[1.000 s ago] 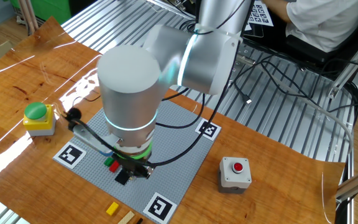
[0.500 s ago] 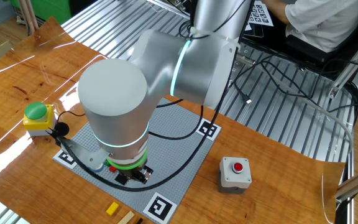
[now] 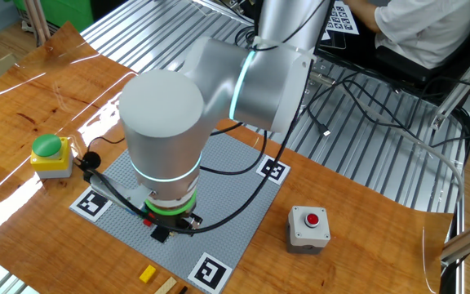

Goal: Build with small Lego blocks

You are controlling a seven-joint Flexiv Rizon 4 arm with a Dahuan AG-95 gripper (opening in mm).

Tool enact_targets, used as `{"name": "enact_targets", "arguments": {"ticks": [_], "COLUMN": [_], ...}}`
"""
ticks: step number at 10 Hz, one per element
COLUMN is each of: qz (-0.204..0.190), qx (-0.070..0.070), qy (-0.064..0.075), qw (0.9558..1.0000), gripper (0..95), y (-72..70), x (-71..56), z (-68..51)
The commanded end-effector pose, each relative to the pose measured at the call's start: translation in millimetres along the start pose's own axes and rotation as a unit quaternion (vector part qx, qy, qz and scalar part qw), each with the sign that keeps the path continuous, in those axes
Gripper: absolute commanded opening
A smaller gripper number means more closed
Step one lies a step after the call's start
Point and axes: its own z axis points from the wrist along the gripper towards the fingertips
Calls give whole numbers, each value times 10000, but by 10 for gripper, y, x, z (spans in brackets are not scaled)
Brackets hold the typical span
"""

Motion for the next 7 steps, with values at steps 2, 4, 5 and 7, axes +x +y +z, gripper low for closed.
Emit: {"name": "enact_targets", "arguments": {"ticks": [2,4,5,7], "qz": [33,49,74,127], "qx": [-38,-46,-34,-58], "qy": [135,158,159,164], "qw": [9999,9999,9998,9998], "gripper": [0,0,0,0], "y": [7,7,7,7], "x": [6,8,8,3], "z": [-20,-30,-42,-64]}}
